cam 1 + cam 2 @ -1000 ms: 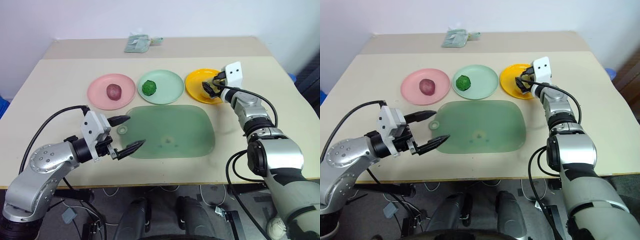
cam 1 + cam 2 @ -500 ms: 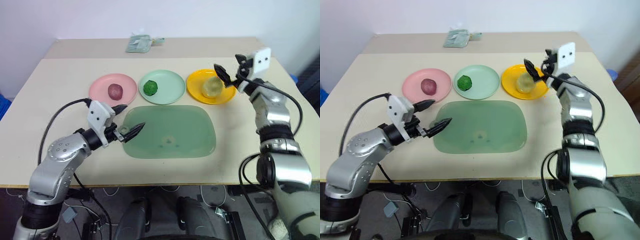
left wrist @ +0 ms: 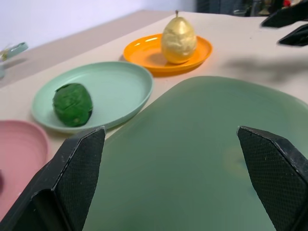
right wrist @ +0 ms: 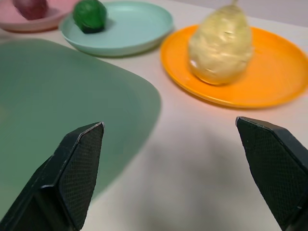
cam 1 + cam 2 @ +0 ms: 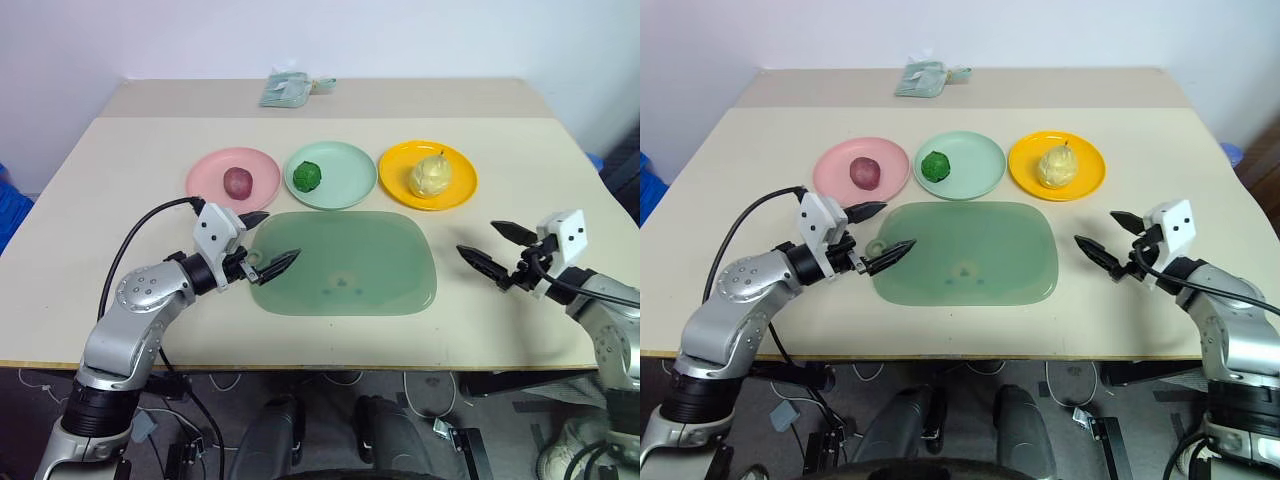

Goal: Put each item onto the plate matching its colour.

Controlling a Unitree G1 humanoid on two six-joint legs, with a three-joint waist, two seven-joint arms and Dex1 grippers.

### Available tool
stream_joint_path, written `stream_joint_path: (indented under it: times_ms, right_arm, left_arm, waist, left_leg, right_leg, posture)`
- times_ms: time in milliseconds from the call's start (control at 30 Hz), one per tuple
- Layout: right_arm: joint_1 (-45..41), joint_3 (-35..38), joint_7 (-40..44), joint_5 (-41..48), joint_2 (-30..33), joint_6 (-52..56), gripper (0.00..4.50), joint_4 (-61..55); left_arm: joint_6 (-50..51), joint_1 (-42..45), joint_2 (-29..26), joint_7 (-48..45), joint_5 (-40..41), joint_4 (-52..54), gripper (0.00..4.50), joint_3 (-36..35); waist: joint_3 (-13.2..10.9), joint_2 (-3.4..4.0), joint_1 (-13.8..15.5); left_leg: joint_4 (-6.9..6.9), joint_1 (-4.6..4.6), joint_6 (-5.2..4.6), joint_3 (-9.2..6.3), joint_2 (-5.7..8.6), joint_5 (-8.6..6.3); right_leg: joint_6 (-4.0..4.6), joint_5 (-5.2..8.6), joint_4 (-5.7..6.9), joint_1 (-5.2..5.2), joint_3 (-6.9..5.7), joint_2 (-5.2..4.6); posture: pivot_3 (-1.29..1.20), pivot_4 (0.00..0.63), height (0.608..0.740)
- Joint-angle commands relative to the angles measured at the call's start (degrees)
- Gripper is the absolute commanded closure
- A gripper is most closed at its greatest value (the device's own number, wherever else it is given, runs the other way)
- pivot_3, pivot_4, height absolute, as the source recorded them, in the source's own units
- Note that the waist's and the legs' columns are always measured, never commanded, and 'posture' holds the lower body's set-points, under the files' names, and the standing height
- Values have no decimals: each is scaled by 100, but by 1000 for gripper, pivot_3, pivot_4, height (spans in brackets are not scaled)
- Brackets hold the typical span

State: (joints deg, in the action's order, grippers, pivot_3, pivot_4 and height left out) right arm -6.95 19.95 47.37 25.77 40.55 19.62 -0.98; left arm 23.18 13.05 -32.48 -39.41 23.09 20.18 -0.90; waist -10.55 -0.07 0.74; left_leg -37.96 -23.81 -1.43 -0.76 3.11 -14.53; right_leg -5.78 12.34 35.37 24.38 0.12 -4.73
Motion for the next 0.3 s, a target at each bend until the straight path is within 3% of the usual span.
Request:
stream_joint_path:
  times_ms: [33,300]
  right_arm:
    - [37,263,-85,46,112,-92,21,-252]
    - [67,350,-403,-91,164,-101,21,-329]
  left_arm:
    - [-157,-141,-30,-7,-20,146,0,-157]
    - [-243,-970,-82,-9,40,446,0,-479]
  waist:
    - [0,0,0]
    - [0,0,4]
  left_leg:
    - [0,0,0,1,0,0]
    - [1,-1,-1,2,-2,-1]
  right_leg:
    - [0,0,-1,0,1,-1]
    - [4,2,-2,1,4,-4]
  posture:
    - [0,150,740]
    - [0,150,740]
